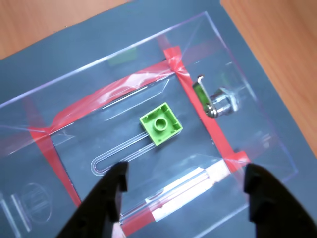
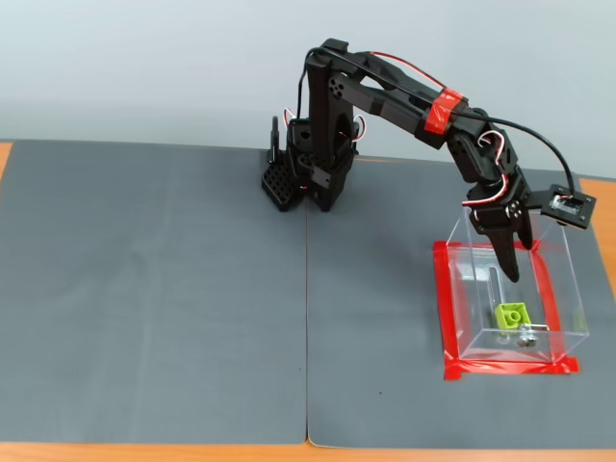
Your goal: Pick the green lego block and place it into the transparent box
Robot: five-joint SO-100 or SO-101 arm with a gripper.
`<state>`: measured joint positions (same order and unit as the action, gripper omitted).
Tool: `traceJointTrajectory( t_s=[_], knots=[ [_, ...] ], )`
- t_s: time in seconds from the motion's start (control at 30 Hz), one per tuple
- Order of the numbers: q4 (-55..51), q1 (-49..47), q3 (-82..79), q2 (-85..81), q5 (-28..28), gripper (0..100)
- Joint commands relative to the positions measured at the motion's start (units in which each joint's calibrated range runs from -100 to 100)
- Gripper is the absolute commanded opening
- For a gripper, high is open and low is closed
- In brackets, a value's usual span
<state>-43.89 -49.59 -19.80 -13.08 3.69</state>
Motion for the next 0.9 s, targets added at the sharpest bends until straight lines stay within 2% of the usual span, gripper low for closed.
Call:
traceJointTrajectory(
  t_s=[0.0,0.23,0.4,0.87],
  knots=[
    [-0.12,0.47,0.94,-4.34,0.14,19],
    [-0.12,4.28,0.67,-10.70,0.19,2],
    [-0.91,10.17,0.04,-16.55,-0.01,2],
    [-16.27,33.22,-0.05,-32.83,-0.12,2]
  ],
)
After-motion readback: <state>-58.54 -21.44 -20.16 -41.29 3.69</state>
